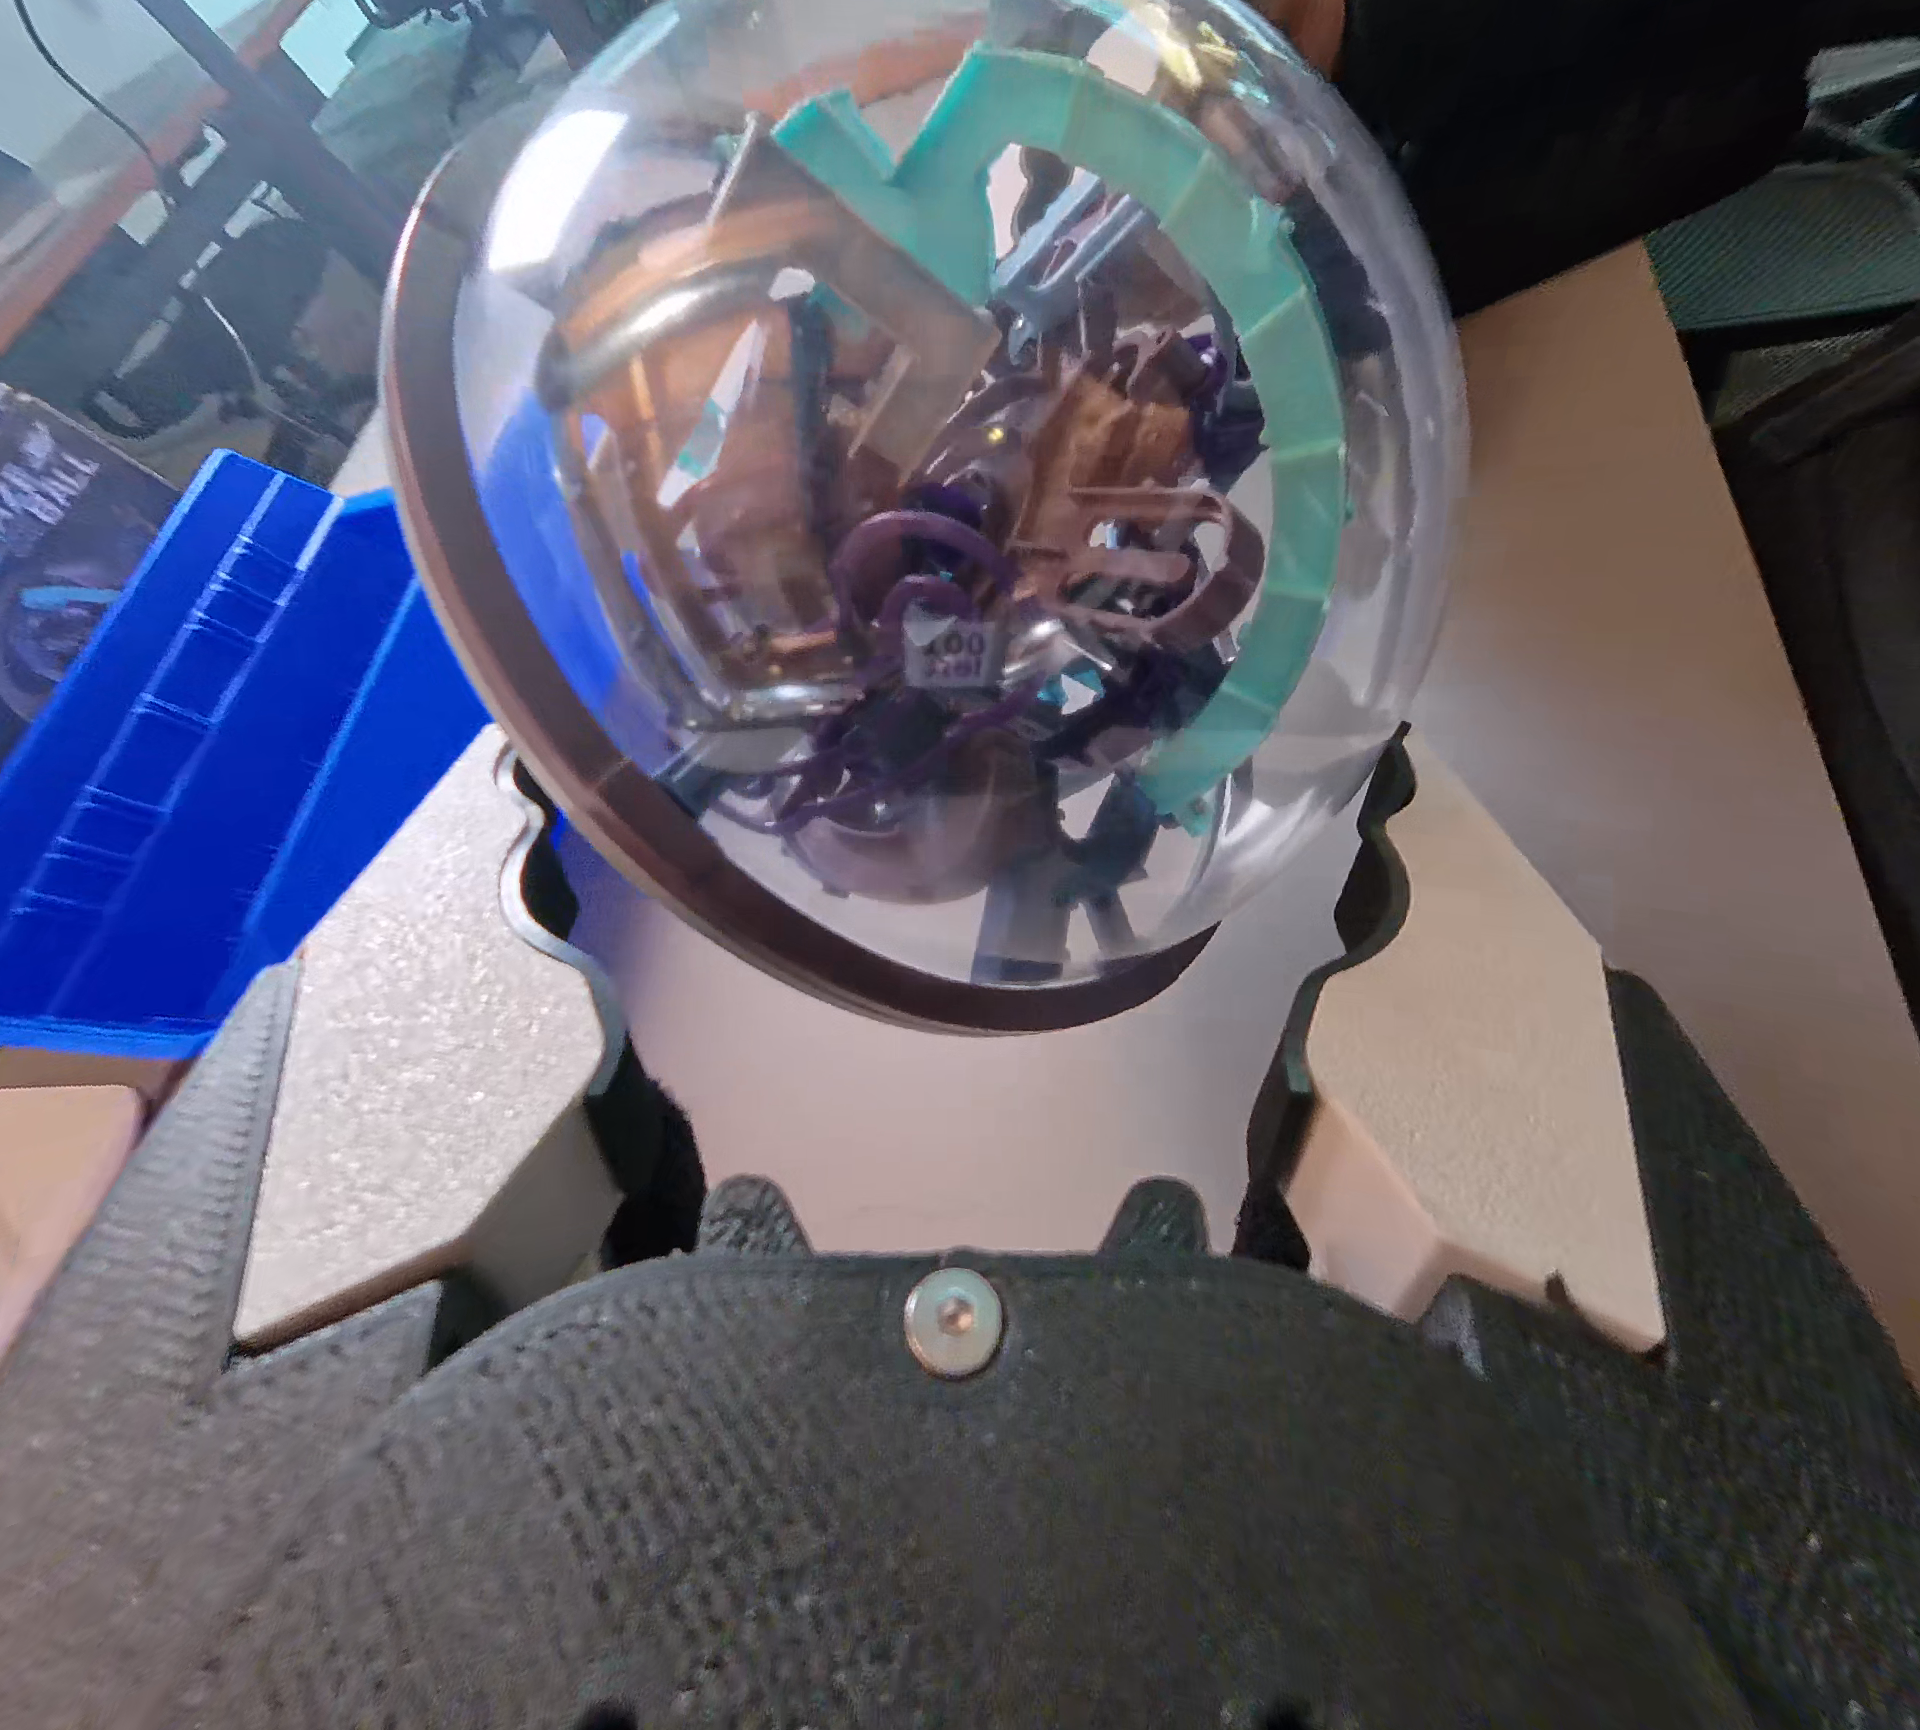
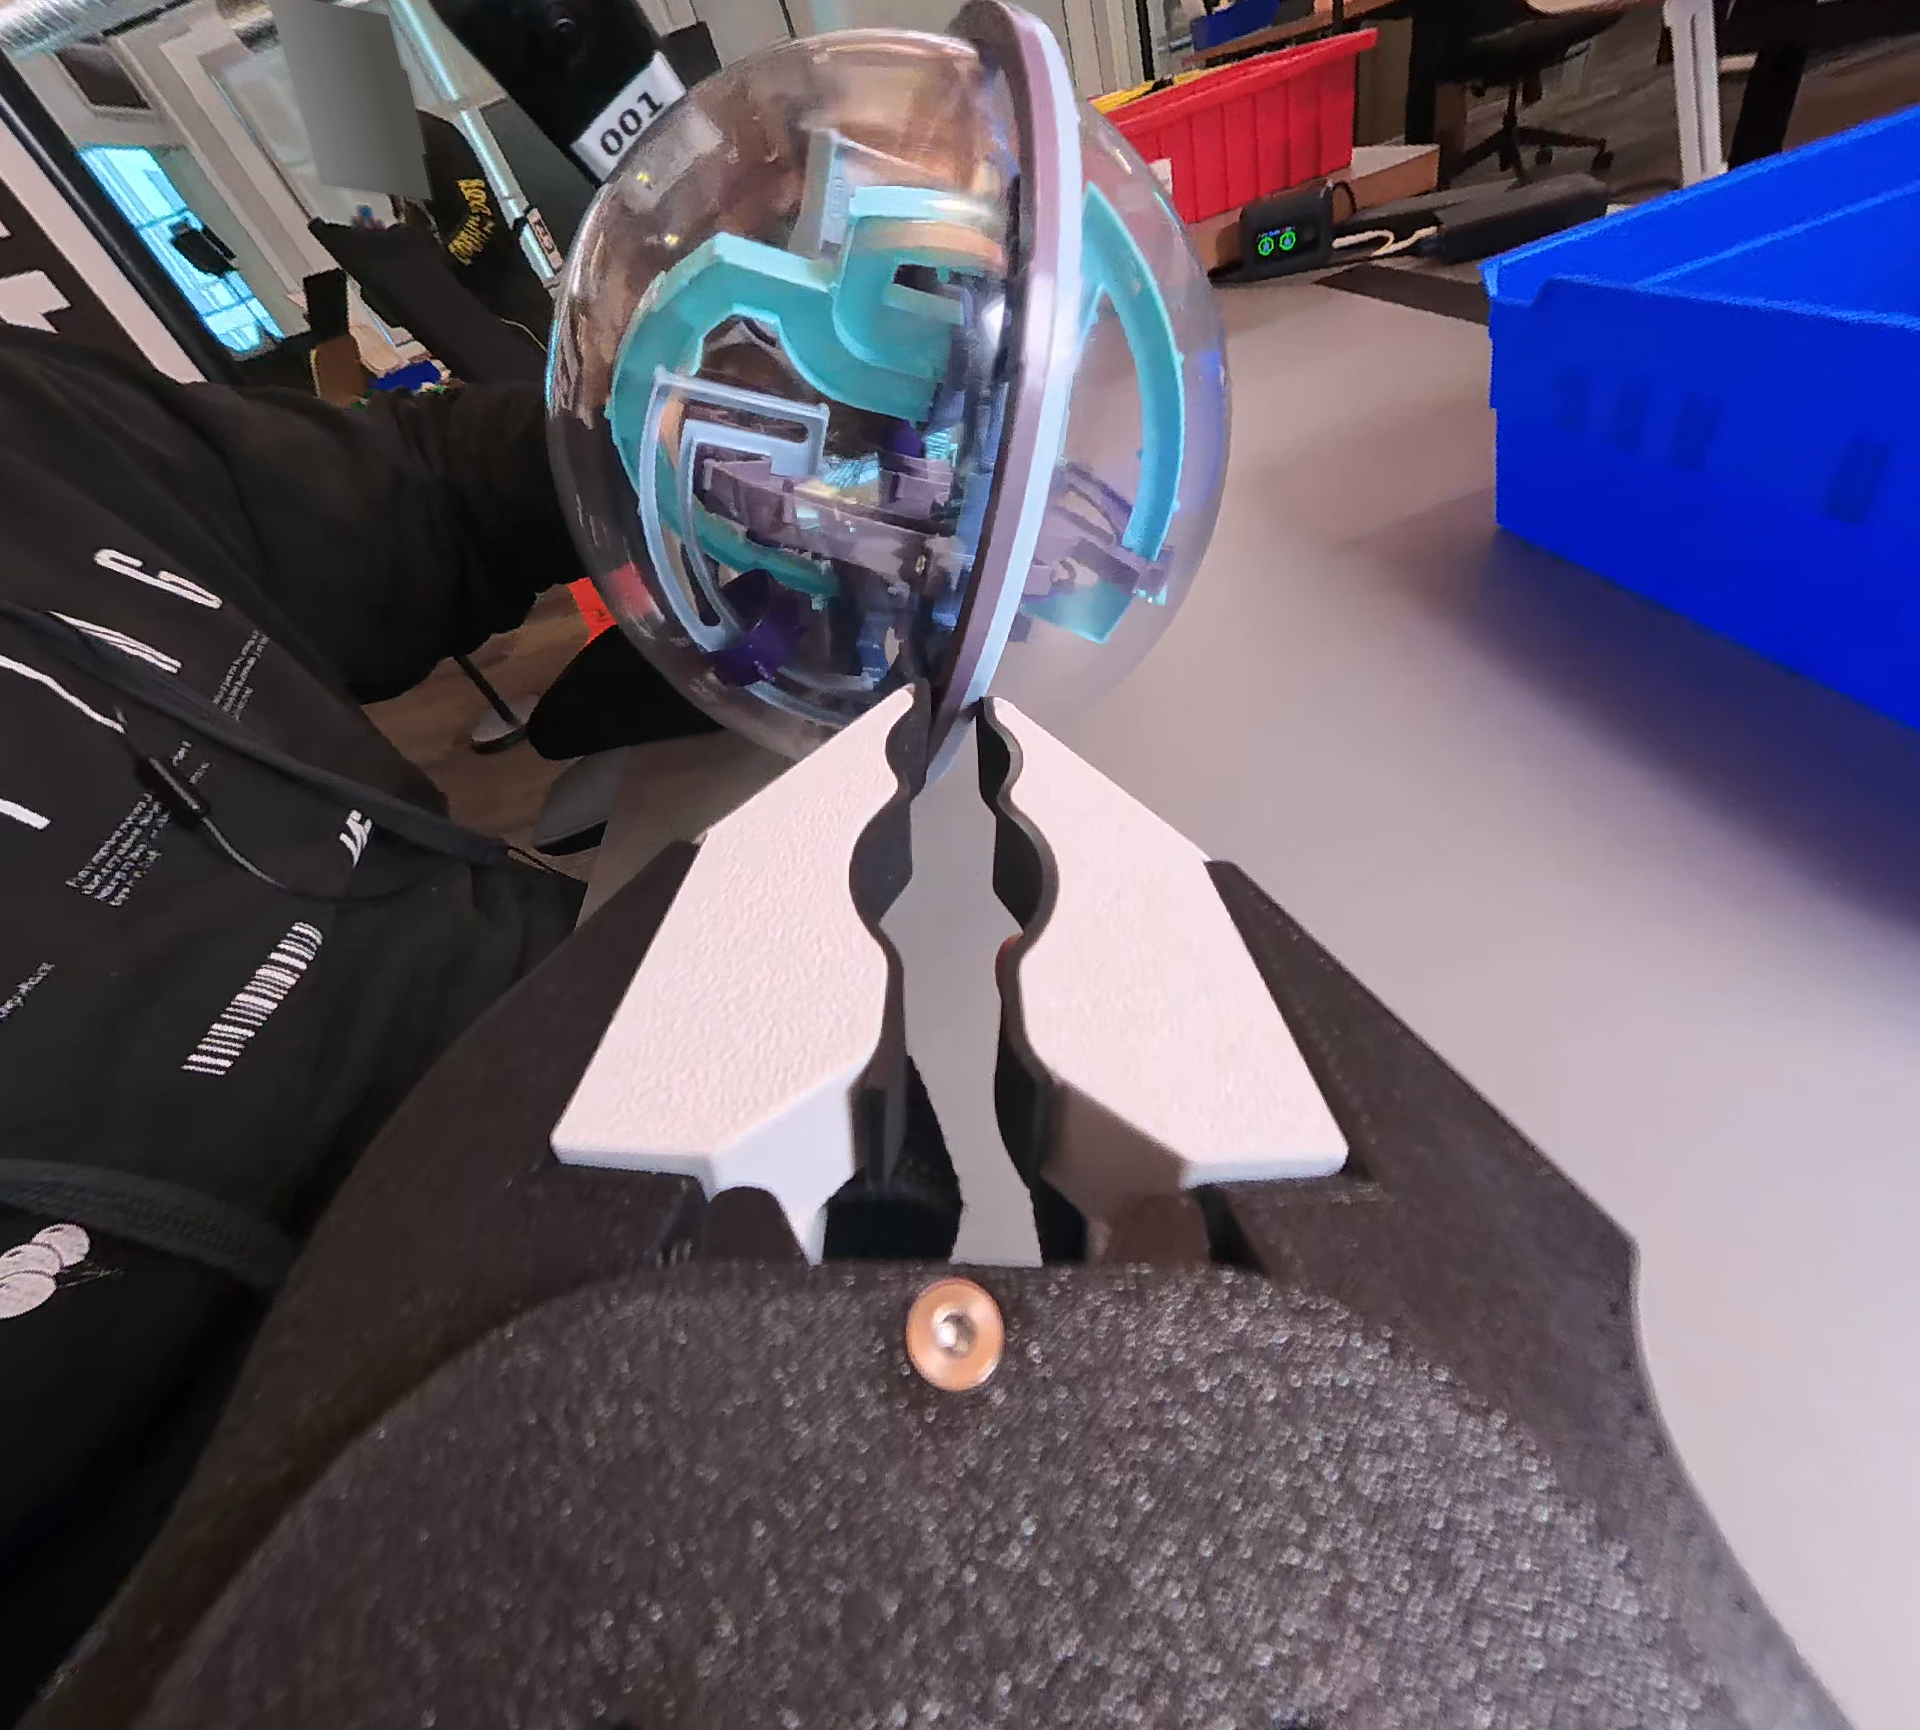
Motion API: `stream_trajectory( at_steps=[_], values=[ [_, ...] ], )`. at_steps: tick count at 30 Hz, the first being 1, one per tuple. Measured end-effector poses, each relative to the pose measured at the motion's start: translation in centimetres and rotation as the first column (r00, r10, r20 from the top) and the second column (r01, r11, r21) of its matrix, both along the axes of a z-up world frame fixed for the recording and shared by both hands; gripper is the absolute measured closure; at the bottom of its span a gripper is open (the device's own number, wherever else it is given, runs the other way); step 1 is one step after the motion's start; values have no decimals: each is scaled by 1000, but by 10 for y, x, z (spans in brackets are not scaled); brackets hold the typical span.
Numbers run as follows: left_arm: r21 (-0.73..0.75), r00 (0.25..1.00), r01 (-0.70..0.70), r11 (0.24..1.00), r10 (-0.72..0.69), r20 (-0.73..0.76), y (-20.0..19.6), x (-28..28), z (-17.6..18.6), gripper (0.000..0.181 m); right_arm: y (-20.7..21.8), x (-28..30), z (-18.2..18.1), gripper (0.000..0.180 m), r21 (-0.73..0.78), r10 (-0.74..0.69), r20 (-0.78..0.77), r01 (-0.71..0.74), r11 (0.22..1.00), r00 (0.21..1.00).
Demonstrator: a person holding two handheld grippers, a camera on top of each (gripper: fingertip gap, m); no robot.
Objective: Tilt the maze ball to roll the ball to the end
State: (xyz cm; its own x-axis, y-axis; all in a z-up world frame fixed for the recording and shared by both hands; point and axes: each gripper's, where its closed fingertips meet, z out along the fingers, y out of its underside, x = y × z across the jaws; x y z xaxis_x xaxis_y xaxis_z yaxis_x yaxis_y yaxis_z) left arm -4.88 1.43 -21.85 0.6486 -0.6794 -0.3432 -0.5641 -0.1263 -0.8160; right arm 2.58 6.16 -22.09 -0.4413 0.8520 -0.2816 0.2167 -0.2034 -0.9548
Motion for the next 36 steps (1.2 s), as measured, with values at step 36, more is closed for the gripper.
stream_trajectory(
  at_steps=[36],
  values=[
    [-517,764,195,834,201,613,-24,16,-57,31,-13,6,-23,172,-249,99,135,-63,966,986]
  ],
)
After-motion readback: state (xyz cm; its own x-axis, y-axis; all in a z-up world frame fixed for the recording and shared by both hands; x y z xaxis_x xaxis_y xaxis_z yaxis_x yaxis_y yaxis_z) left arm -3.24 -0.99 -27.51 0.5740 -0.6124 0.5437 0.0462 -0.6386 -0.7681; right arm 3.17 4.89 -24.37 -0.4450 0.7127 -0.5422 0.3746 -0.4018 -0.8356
